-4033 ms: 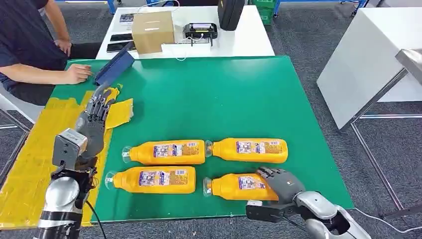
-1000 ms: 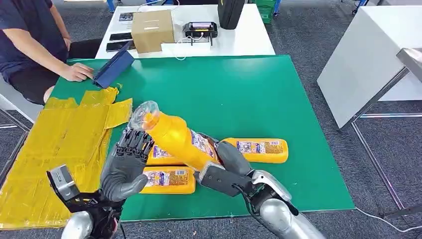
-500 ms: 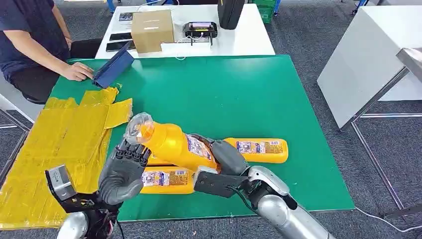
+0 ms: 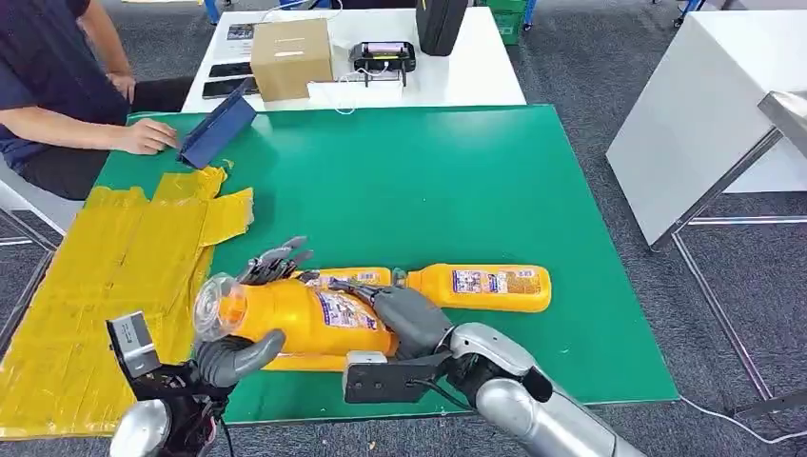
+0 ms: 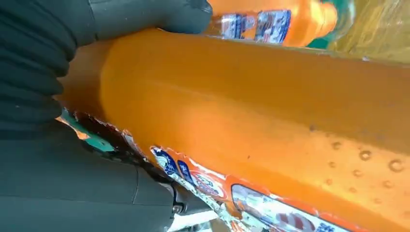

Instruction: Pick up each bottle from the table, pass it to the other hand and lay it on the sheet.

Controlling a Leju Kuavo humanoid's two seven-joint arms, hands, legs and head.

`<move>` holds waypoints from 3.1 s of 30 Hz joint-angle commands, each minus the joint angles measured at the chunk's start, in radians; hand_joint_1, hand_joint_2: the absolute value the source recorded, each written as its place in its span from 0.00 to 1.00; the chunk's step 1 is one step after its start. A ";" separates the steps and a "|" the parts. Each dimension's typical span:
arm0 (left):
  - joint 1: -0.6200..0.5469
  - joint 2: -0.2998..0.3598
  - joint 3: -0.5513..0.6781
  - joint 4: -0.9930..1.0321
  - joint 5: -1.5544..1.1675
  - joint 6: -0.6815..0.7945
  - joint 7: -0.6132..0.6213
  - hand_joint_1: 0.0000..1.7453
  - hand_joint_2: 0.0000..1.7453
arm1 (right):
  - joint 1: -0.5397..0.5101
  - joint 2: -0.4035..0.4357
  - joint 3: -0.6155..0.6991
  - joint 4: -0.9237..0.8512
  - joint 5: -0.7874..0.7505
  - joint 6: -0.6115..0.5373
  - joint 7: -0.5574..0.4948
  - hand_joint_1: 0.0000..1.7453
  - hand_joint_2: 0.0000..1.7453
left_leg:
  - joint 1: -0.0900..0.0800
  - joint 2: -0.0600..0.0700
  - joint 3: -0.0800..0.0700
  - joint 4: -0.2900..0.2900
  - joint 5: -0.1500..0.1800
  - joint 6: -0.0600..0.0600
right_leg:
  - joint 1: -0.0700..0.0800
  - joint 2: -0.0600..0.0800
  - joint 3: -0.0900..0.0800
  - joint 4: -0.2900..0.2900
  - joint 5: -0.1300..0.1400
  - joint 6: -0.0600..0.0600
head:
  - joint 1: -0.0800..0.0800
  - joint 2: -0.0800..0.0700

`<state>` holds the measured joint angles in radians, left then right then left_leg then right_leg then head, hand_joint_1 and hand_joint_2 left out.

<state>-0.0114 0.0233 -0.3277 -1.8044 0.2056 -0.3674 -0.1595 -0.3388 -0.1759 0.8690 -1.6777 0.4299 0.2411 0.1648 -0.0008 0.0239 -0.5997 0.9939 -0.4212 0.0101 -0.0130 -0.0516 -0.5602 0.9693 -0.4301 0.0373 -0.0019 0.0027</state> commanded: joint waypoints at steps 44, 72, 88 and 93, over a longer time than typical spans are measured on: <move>-0.035 -0.026 0.219 -0.096 -0.435 0.353 -0.142 1.00 1.00 | 0.241 -0.078 -0.175 -0.119 0.199 -0.150 -0.005 0.00 0.00 | 0.001 -0.004 0.001 0.001 -0.002 -0.001 | 0.001 0.001 0.002 0.000 -0.002 -0.001 | 0.000 0.000; -0.354 0.283 0.043 0.483 -1.611 0.764 0.039 1.00 1.00 | 0.224 -0.159 -0.158 -0.155 0.135 -0.122 0.022 0.00 0.00 | 0.000 -0.002 0.002 0.000 0.001 -0.001 | 0.000 0.002 0.002 0.000 0.000 -0.002 | 0.000 0.000; -0.563 0.347 -0.188 0.985 -1.603 0.461 0.038 1.00 1.00 | 0.161 -0.147 -0.116 -0.114 0.113 -0.082 0.026 0.00 0.00 | 0.001 0.003 0.004 0.000 0.002 -0.002 | 0.002 0.005 0.001 0.000 0.002 -0.004 | 0.000 0.000; -0.572 0.353 -0.188 1.008 -1.588 0.462 0.037 1.00 1.00 | 0.157 -0.143 -0.110 -0.110 0.111 -0.079 0.025 0.00 0.00 | 0.003 0.004 0.002 0.000 0.002 -0.002 | 0.002 0.007 0.001 0.001 0.002 -0.004 | 0.000 0.000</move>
<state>-0.4912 0.3601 -0.4296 -0.9746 -1.3985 0.1087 -0.1167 -0.1317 -0.3250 0.7225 -1.8441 0.5444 0.1530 0.1877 0.0012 0.0289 -0.5995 0.9938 -0.4185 0.0084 -0.0111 -0.0483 -0.5616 0.9702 -0.4272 0.0342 -0.0023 0.0027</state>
